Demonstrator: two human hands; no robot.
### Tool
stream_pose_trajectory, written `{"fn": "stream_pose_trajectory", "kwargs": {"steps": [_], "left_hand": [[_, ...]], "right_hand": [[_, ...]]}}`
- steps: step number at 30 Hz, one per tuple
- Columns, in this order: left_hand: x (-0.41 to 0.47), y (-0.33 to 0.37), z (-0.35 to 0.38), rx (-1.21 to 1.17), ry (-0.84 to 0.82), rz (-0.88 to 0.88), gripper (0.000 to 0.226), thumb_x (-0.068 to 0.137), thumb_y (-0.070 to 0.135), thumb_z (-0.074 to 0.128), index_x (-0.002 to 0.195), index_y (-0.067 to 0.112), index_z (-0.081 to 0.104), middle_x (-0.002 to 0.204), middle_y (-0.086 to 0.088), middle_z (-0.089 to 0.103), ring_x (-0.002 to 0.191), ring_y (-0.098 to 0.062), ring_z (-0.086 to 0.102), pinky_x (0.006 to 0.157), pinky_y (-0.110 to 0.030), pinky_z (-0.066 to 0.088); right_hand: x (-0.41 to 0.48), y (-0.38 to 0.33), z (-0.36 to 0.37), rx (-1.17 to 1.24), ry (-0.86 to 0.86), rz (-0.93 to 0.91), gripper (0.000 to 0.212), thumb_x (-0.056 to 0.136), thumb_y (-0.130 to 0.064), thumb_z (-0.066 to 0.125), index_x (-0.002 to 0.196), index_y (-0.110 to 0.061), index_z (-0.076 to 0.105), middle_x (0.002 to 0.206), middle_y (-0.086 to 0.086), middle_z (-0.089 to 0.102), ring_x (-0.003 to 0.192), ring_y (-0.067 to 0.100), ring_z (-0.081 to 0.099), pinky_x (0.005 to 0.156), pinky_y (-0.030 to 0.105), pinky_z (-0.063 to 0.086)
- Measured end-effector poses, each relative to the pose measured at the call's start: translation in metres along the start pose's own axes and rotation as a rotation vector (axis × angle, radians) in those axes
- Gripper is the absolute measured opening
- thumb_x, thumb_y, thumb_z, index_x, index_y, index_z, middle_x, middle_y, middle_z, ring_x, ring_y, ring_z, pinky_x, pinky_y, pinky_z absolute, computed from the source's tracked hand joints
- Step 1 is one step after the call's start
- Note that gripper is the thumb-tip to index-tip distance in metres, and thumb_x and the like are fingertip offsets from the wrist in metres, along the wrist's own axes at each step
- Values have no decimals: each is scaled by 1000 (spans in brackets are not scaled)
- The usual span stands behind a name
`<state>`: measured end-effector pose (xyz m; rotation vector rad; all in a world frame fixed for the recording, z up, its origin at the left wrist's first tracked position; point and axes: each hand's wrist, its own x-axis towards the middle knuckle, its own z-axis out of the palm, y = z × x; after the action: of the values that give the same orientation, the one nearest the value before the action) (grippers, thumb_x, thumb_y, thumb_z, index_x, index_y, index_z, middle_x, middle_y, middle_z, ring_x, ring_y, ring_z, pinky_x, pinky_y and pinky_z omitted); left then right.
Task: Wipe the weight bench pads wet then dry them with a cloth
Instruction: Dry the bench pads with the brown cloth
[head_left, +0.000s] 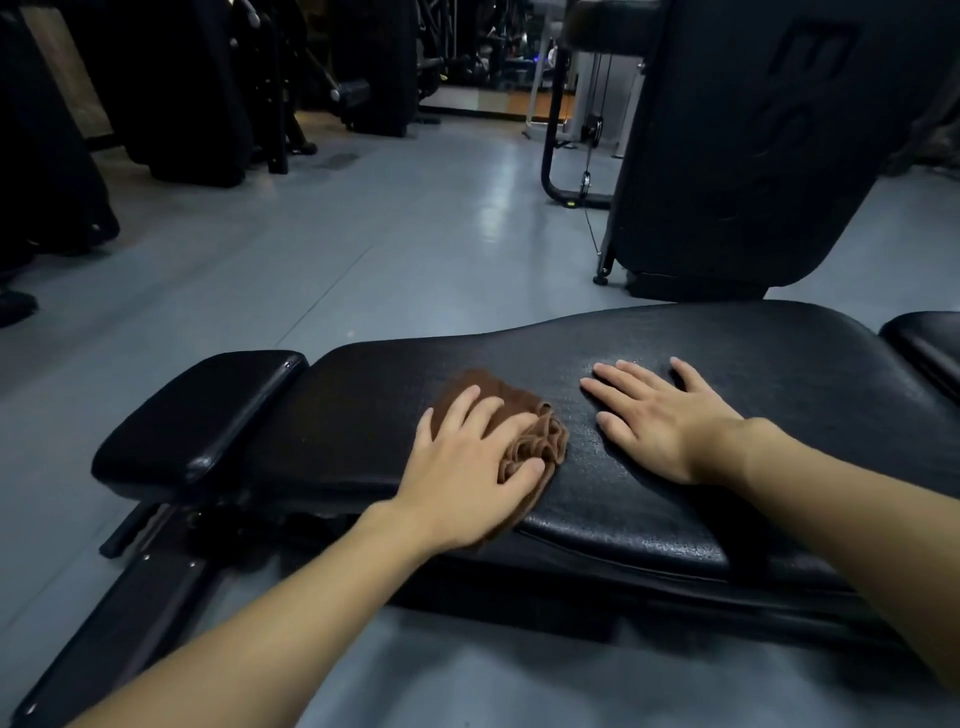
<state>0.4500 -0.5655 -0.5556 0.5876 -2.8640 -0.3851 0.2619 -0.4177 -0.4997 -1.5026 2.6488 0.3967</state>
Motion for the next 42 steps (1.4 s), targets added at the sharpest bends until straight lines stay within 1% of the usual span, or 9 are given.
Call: {"fn": "stream_pose_trajectory", "kwargs": {"steps": [4, 9, 12, 16, 24, 30, 37, 40, 42], "left_hand": [[-22, -1, -3, 2, 41, 15, 70, 86, 71, 27, 150, 51, 8, 164, 4, 9, 150, -15, -12, 120, -55, 0], [5, -7, 11, 65, 117, 4, 66, 87, 72, 20, 148, 47, 28, 160, 6, 25, 151, -19, 3, 119, -55, 9], [27, -19, 13, 35, 93, -17, 64, 87, 71, 21, 146, 48, 29, 161, 5, 23, 151, -19, 3, 118, -56, 10], [75, -38, 14, 10, 55, -73, 60, 89, 71, 24, 145, 49, 27, 161, 5, 20, 151, -19, 3, 118, -56, 8], [148, -54, 11, 4, 12, -228, 61, 87, 71, 22, 143, 47, 32, 158, 4, 27, 149, -20, 8, 116, -58, 10], [99, -53, 8, 8, 27, -178, 56, 93, 65, 28, 143, 41, 35, 158, 6, 27, 149, -16, 8, 118, -53, 10], [-1, -50, 2, 58, 49, -153, 59, 91, 68, 25, 145, 45, 29, 158, 14, 22, 149, -9, -1, 120, -50, 9], [-20, -49, -1, -8, 56, -196, 67, 85, 71, 26, 147, 48, 22, 161, 13, 13, 149, -5, -8, 121, -50, 6], [-15, -49, 0, 15, 50, -210, 70, 83, 72, 24, 149, 48, 20, 162, 14, 12, 149, -5, -9, 121, -49, 5]], "right_hand": [[9, -20, -11, -63, 52, -39, 57, 103, -49, 13, 157, -31, 12, 166, -8, 2, 152, 13, -5, 119, 56, -5], [24, -44, 5, 94, 32, -68, 56, 103, -49, 9, 157, -38, 3, 165, -13, -5, 151, 7, -10, 121, 49, -5], [24, -41, 7, 74, 34, -67, 61, 99, -54, 0, 157, -37, -1, 165, -12, -9, 150, 7, -12, 121, 48, -6], [25, -44, 11, 40, 43, -78, 88, 76, -65, -20, 156, -36, -3, 165, -11, -8, 151, 10, -12, 121, 50, -5], [28, -43, 15, 54, 63, -105, 90, 74, -64, -21, 156, -35, -2, 166, -8, -7, 151, 13, -12, 120, 54, -6], [30, -42, 11, 51, 41, -94, 64, 98, -60, 5, 157, -35, 2, 166, -7, -4, 152, 13, -9, 119, 53, -4], [47, -50, -6, -75, 156, -179, 80, 80, -65, -8, 133, -26, 37, 142, 3, 37, 137, 23, 29, 108, 57, 23], [71, -64, -13, 68, 105, -232, 61, 100, -55, 13, 151, -26, 25, 159, 3, 22, 150, 19, 11, 117, 58, 8], [82, -75, -7, 97, 39, -274, 60, 103, -50, 15, 157, -24, 14, 165, 0, 9, 152, 17, 0, 119, 57, 0]]}}
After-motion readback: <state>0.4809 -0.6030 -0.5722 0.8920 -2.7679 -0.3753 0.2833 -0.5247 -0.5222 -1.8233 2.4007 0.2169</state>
